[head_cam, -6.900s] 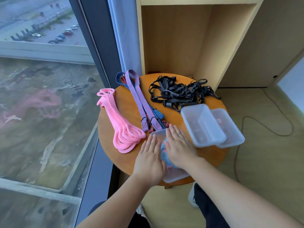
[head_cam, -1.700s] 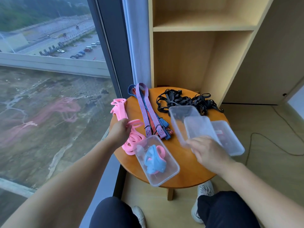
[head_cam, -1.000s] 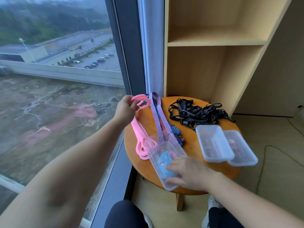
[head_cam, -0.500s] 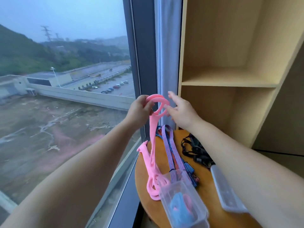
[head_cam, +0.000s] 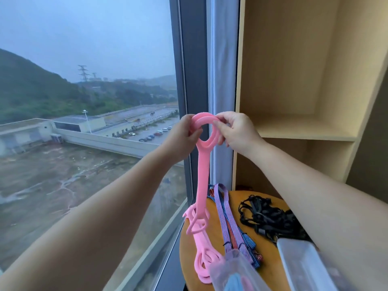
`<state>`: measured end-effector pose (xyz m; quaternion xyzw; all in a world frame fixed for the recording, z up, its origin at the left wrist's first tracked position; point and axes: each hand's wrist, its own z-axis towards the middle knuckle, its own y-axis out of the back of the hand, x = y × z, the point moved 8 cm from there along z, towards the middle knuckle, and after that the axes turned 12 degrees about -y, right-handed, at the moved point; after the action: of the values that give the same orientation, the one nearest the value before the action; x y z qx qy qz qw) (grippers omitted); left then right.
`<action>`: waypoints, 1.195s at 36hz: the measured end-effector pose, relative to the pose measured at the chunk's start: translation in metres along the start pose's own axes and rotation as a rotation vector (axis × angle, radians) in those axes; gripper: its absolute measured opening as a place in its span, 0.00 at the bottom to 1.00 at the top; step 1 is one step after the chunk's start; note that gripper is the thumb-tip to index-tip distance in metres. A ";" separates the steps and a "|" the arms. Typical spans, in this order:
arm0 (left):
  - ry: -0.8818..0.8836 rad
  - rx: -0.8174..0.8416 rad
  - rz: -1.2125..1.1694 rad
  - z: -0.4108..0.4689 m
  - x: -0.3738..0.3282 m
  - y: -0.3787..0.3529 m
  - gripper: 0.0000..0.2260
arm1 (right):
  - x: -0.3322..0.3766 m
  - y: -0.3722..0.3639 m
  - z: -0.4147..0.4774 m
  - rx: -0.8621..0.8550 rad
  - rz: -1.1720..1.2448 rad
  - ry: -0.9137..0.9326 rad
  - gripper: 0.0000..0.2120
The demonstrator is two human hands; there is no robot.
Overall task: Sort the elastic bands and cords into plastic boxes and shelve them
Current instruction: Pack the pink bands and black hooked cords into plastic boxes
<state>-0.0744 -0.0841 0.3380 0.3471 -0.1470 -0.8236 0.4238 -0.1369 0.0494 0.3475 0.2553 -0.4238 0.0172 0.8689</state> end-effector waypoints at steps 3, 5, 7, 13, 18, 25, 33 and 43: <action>-0.058 0.031 0.105 0.002 -0.014 0.007 0.07 | 0.010 0.008 -0.003 0.005 -0.001 0.040 0.07; -0.078 0.064 0.181 0.004 -0.021 0.009 0.05 | 0.018 0.017 -0.004 -0.005 0.019 0.064 0.07; -0.104 0.046 0.221 0.008 -0.031 0.014 0.04 | 0.028 0.027 -0.003 -0.018 0.057 0.088 0.08; -0.081 -0.043 -0.260 0.017 -0.065 0.017 0.12 | 0.049 0.046 -0.003 -0.004 0.271 0.053 0.09; -0.081 -0.100 -0.433 0.013 -0.090 0.015 0.12 | 0.060 0.066 -0.009 -0.049 0.311 0.061 0.17; -0.078 -0.156 -0.442 -0.005 -0.115 -0.002 0.12 | 0.056 0.087 -0.032 -0.182 0.290 0.049 0.22; 0.004 -0.213 -0.681 -0.019 -0.130 -0.023 0.10 | 0.053 0.115 -0.058 -0.336 0.287 0.016 0.24; 0.106 -0.006 -0.656 -0.026 -0.119 -0.039 0.07 | 0.013 0.108 -0.072 -0.244 0.278 -0.097 0.19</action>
<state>-0.0320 0.0354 0.3516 0.4169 -0.0028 -0.8975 0.1440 -0.1030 0.1738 0.3664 0.0876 -0.4951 0.0732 0.8613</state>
